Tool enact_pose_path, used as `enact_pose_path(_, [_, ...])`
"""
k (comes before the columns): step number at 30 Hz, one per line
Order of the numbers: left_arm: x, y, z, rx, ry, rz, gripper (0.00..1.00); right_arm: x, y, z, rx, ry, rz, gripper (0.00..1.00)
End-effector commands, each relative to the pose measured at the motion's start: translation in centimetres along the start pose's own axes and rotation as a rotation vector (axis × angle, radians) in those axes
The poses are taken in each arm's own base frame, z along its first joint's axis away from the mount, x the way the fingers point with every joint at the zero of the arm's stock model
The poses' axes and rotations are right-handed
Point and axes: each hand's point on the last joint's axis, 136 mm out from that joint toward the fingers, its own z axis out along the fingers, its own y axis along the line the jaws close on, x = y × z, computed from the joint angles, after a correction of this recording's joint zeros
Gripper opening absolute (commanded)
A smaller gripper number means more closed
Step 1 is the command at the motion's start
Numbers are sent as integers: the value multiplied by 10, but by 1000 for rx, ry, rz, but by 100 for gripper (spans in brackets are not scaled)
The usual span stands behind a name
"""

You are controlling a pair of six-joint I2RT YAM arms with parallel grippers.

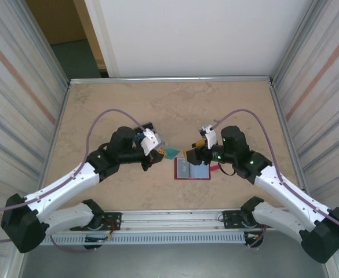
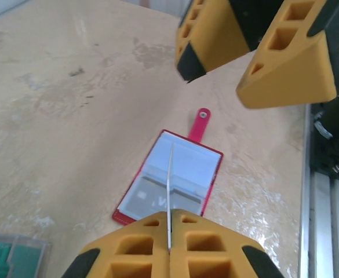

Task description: Take the credit cards out of the card holder

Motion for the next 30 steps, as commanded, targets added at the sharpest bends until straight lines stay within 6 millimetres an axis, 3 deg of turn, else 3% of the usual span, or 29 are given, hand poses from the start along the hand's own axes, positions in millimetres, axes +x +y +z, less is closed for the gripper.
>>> enact_pose_path(1, [-16, 25, -12, -153, -95, -96, 0, -18, -10, -4, 30, -113, 112, 66])
enact_pose_path(6, [-27, 36, -25, -231, -198, -210, 0, -19, -19, 8, 7, -165, 275, 67])
enact_pose_path(11, [-34, 42, -35, -256, -312, -324, 0, -18, -14, 29, -101, -160, 358, 67])
enact_pose_path(21, [-33, 51, -51, -273, -468, -508, 0, -37, 19, 61, -318, -110, 334, 67])
enact_pose_path(30, [-35, 49, -53, -207, -535, -575, 0, -51, 49, 76, -470, -77, 293, 63])
